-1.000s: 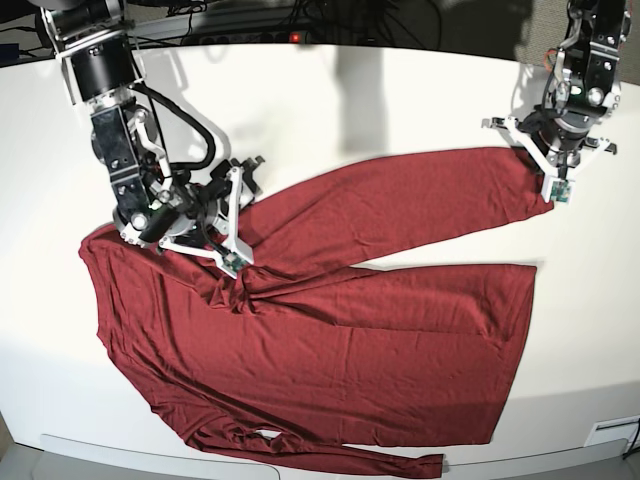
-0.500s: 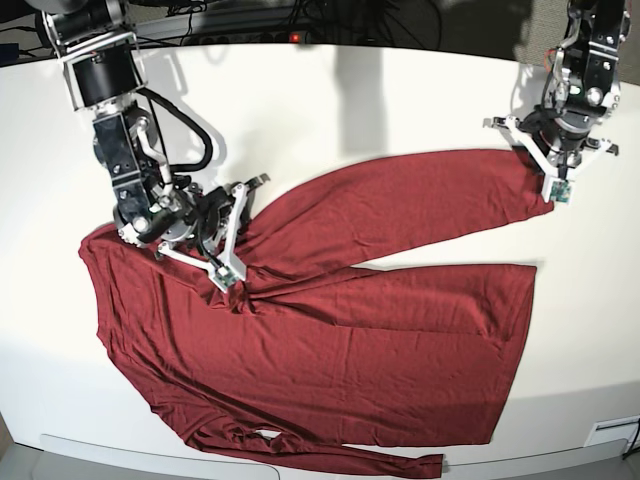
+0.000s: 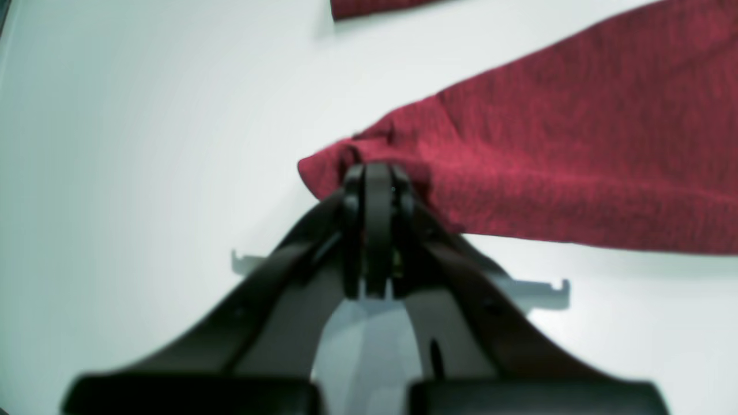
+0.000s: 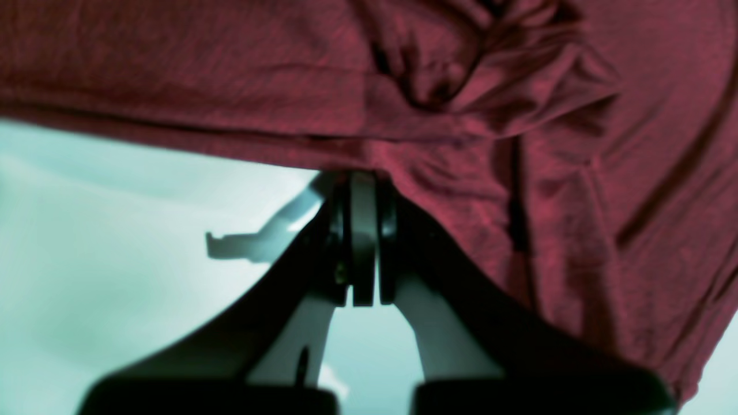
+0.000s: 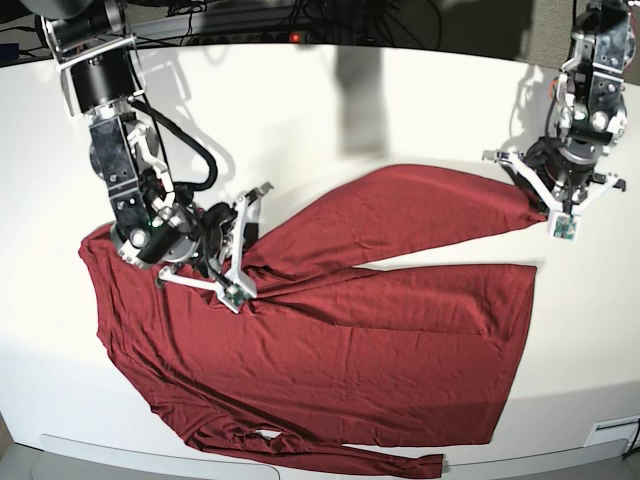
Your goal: Fold the T-shirt properly
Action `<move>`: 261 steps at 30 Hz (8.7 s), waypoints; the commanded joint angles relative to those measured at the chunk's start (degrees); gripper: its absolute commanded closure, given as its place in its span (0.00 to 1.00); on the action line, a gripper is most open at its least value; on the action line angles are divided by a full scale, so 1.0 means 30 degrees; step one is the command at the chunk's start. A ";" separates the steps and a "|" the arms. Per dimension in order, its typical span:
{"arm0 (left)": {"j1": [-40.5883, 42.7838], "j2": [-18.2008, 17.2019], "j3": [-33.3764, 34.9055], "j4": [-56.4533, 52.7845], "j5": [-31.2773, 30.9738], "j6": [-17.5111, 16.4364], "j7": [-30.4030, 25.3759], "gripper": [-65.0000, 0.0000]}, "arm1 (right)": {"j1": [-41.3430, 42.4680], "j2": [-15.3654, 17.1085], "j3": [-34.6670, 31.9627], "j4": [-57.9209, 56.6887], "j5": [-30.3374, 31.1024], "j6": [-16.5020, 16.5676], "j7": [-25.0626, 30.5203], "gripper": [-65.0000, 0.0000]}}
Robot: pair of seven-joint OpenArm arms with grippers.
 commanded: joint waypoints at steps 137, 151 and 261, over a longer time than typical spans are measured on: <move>-0.6273 0.0357 -0.0087 -0.1450 -0.1931 -0.1268 -0.4160 1.00 | 0.6783 -0.1967 0.8131 -0.4925 0.0889 0.0925 -0.0532 1.00; -0.8714 0.1319 -0.0087 -0.6841 -0.1872 -0.1931 -0.4874 1.00 | 0.6790 -0.1974 0.8131 -0.6623 -0.0656 0.0911 0.2237 1.00; -1.6305 0.4954 -0.0051 -1.9562 -0.0634 -0.4772 -0.9216 0.78 | 0.5814 -0.2266 0.8131 -1.0440 -0.2477 -0.0284 1.1045 0.63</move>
